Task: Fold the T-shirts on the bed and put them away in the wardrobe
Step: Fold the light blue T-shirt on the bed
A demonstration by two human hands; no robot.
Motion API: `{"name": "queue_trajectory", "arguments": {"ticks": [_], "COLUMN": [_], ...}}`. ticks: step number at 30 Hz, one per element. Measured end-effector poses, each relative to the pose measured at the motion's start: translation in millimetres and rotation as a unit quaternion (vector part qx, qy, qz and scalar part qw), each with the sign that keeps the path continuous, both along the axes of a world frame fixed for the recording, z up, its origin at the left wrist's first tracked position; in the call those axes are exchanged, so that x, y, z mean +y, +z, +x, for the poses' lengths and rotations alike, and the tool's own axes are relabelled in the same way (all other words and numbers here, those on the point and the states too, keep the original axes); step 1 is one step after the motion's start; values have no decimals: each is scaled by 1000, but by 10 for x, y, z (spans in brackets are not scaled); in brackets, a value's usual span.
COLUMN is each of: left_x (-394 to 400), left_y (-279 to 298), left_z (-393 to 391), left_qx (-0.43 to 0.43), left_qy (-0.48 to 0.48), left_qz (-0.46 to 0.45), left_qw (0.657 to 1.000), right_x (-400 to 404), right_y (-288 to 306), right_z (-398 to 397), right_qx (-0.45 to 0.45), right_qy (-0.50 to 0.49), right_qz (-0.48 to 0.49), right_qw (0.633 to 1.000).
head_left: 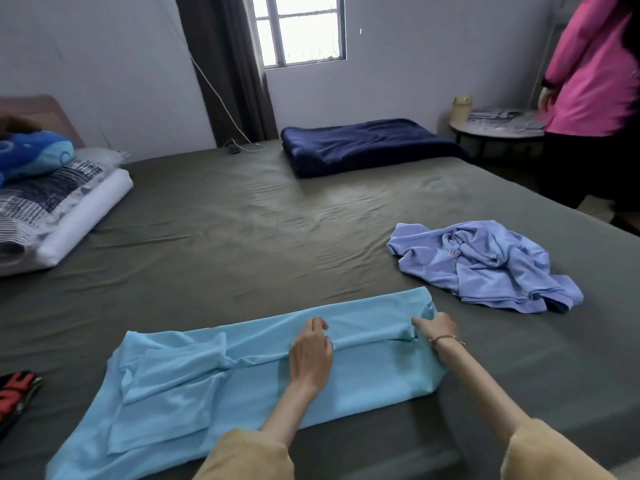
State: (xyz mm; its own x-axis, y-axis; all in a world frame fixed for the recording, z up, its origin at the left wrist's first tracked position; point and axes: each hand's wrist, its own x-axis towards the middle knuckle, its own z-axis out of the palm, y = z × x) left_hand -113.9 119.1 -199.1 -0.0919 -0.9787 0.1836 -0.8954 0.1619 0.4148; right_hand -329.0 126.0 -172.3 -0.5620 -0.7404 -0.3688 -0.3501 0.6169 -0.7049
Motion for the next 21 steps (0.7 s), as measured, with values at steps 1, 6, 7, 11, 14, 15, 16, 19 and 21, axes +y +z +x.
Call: {"name": "queue_trajectory", "arguments": {"ticks": [1, 6, 7, 11, 14, 15, 16, 19, 21], "left_x": [-6, -85, -94, -93, -24, 13, 41, 107, 115], "left_y": [16, 67, 77, 144, 247, 296, 333, 409, 380], "left_z": [56, 505, 622, 1156, 1532, 1638, 1744, 2031, 2298], "left_qx": [14, 63, 80, 235, 400, 441, 467, 490, 486], "left_qy": [9, 45, 59, 72, 84, 87, 91, 113, 131], "left_qz": [11, 32, 37, 106, 191, 208, 218, 225, 222], "left_qw": [1000, 996, 994, 964, 893, 869, 852, 834, 835], "right_x": [-31, -118, -128, -168, -150, -138, -137, -141, -149], "right_y": [28, 163, 170, 154, 140, 142, 135, 115, 99], "right_z": [77, 726, 900, 1654, 2243, 2419, 2590, 3045, 3379], "right_qx": [-22, -112, -134, -170, -208, -220, -231, -222, -210], "right_qy": [12, 80, 98, 199, 256, 270, 280, 305, 324], "right_qz": [-11, -94, -108, -115, -103, -95, -86, -75, -72], "right_qw": [1000, 986, 980, 958, 939, 933, 928, 923, 920]}}
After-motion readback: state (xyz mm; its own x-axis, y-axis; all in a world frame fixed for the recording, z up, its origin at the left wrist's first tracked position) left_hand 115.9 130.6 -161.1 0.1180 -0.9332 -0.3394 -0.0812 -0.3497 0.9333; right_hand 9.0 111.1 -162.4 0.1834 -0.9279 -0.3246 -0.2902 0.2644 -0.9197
